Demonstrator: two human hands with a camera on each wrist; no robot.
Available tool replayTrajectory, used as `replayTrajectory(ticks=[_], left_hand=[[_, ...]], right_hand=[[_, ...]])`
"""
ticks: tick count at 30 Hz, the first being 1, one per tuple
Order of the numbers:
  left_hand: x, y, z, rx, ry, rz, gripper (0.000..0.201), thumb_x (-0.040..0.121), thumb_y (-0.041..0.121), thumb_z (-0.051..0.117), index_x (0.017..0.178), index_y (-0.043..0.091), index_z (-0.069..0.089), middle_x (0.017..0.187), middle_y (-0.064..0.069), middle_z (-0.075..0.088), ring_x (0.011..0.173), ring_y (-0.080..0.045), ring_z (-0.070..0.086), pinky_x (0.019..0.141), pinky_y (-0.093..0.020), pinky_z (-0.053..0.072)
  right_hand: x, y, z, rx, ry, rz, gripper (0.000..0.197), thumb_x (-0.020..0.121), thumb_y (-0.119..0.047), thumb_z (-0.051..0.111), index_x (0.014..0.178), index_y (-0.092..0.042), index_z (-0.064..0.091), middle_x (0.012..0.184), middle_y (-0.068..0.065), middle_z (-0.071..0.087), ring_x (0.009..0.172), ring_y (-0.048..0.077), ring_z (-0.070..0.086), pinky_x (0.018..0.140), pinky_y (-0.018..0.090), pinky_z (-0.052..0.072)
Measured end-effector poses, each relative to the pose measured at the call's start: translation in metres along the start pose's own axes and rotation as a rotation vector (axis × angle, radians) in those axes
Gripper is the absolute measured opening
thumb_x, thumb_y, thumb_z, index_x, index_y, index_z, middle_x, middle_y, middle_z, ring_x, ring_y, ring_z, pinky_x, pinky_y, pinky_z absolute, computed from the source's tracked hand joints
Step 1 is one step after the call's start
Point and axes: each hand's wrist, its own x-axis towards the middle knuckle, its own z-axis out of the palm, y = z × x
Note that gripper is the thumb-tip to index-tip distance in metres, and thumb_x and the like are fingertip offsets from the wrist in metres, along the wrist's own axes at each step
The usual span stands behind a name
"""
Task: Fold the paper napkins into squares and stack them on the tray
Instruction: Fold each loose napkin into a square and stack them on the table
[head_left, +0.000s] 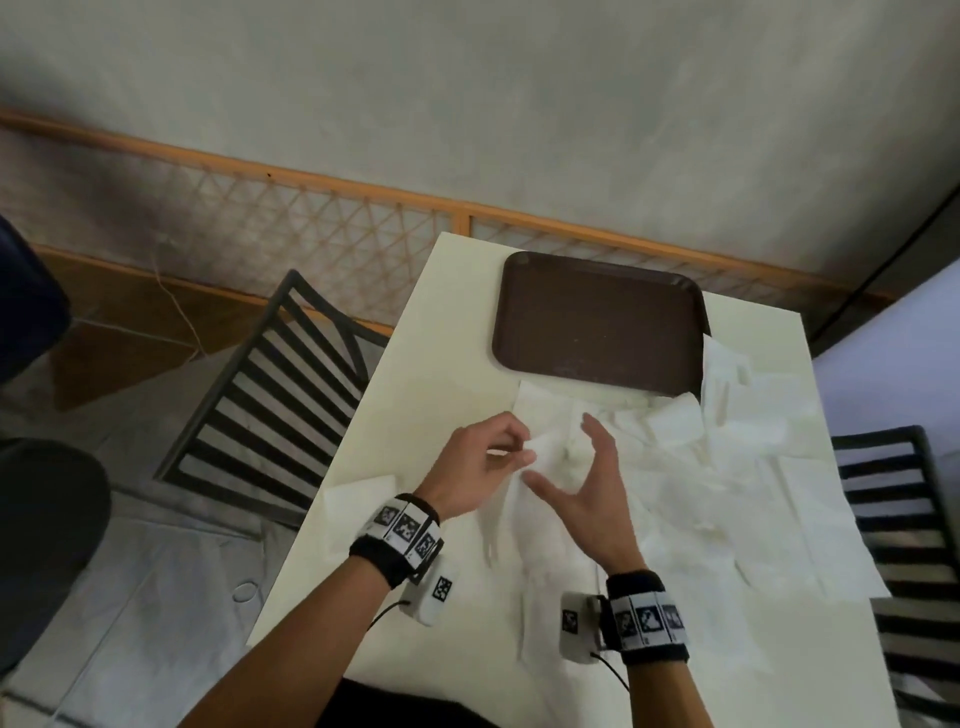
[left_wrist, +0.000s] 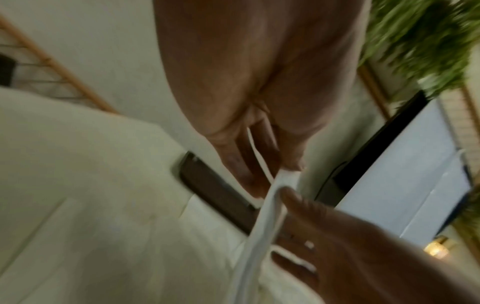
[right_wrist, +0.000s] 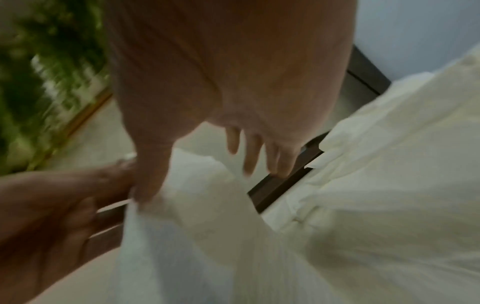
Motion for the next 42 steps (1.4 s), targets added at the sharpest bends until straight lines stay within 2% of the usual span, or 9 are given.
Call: replayTrajectory(ticks=[6,10,14,20,22,26,32,39,42], left_hand=[[-0.016,0.060,-0.044,-0.229,0.088,0.093,0.020,0.103,0.023,0.074,0.113,0.019,0.057,0.098,-0.010,0.078,0.096,-0.025,0.077,0.092,-0.044,0.064],[-0.033,0.066,-0.064,-0.144,0.068,-0.004,0.045,0.091,0.031,0.087,0.129,0.026,0.064,0.108,0.000,0.080,0.101,-0.016,0.078,0.093,-0.036,0.064],[-0.042,0.058,-0.071,-0.117,0.249,0.064,0.014,0.096,0.018,0.082,0.107,0.013,0.074,0.087,-0.002,0.081,0.080,-0.026,0.079,0.086,-0.046,0.066],[-0.063,0.058,-0.097,-0.111,0.340,0.148,0.006,0.098,0.008,0.077,0.102,0.006,0.073,0.092,-0.006,0.077,0.088,-0.025,0.076,0.082,-0.033,0.065],[-0.069,0.058,-0.102,-0.119,0.378,0.169,0.009,0.098,0.007,0.077,0.106,0.003,0.074,0.093,-0.009,0.078,0.088,-0.028,0.076,0.084,-0.035,0.065],[-0.080,0.054,-0.109,-0.120,0.385,0.257,0.019,0.096,-0.012,0.068,0.100,0.003,0.080,0.095,-0.006,0.080,0.088,-0.035,0.074,0.083,-0.047,0.063],[-0.094,0.050,-0.114,-0.120,0.383,0.252,0.028,0.100,-0.013,0.063,0.103,0.008,0.081,0.098,-0.007,0.079,0.087,-0.044,0.068,0.081,-0.064,0.056],[-0.109,0.041,-0.120,-0.037,0.427,0.207,0.032,0.101,-0.009,0.058,0.100,0.013,0.080,0.096,0.004,0.077,0.087,-0.025,0.069,0.080,-0.044,0.056],[-0.119,0.038,-0.125,0.044,0.374,0.222,0.027,0.102,-0.006,0.059,0.099,0.011,0.080,0.094,0.007,0.078,0.086,-0.019,0.071,0.076,-0.028,0.056]], right_hand=[[-0.004,-0.058,-0.023,0.376,-0.169,-0.004,0.022,0.094,-0.024,0.088,0.113,-0.015,0.083,0.106,0.005,0.085,0.103,0.030,0.082,0.083,0.040,0.065],[-0.008,-0.090,-0.012,0.509,-0.113,-0.084,0.017,0.096,-0.019,0.085,0.109,-0.009,0.085,0.107,0.011,0.085,0.103,0.032,0.082,0.085,0.043,0.066],[-0.007,-0.109,0.003,0.505,-0.122,-0.149,0.018,0.097,-0.024,0.084,0.106,-0.008,0.086,0.103,0.010,0.085,0.095,0.024,0.080,0.080,0.038,0.063],[-0.004,-0.113,0.021,0.603,-0.062,-0.257,0.023,0.102,-0.014,0.077,0.096,0.008,0.078,0.079,0.018,0.068,0.076,0.016,0.058,0.070,0.030,0.047],[-0.005,-0.115,0.030,0.625,-0.088,-0.264,0.019,0.101,-0.011,0.077,0.100,0.007,0.080,0.088,0.026,0.074,0.083,0.017,0.061,0.074,0.033,0.050],[-0.006,-0.118,0.043,0.678,-0.069,-0.265,0.027,0.091,0.013,0.068,0.085,-0.008,0.084,0.081,0.003,0.076,0.078,0.019,0.063,0.075,0.033,0.050],[-0.010,-0.119,0.061,0.827,-0.185,-0.177,0.025,0.085,0.003,0.062,0.077,-0.016,0.077,0.078,0.016,0.066,0.072,0.031,0.056,0.064,0.031,0.044],[-0.015,-0.131,0.062,0.822,-0.240,-0.027,0.023,0.102,0.000,0.044,0.094,-0.005,0.065,0.096,0.016,0.074,0.075,0.026,0.062,0.067,0.036,0.044],[-0.021,-0.141,0.062,0.390,-0.184,-0.302,0.021,0.116,-0.018,0.046,0.114,-0.013,0.066,0.123,0.000,0.078,0.111,0.018,0.073,0.095,0.030,0.055]])
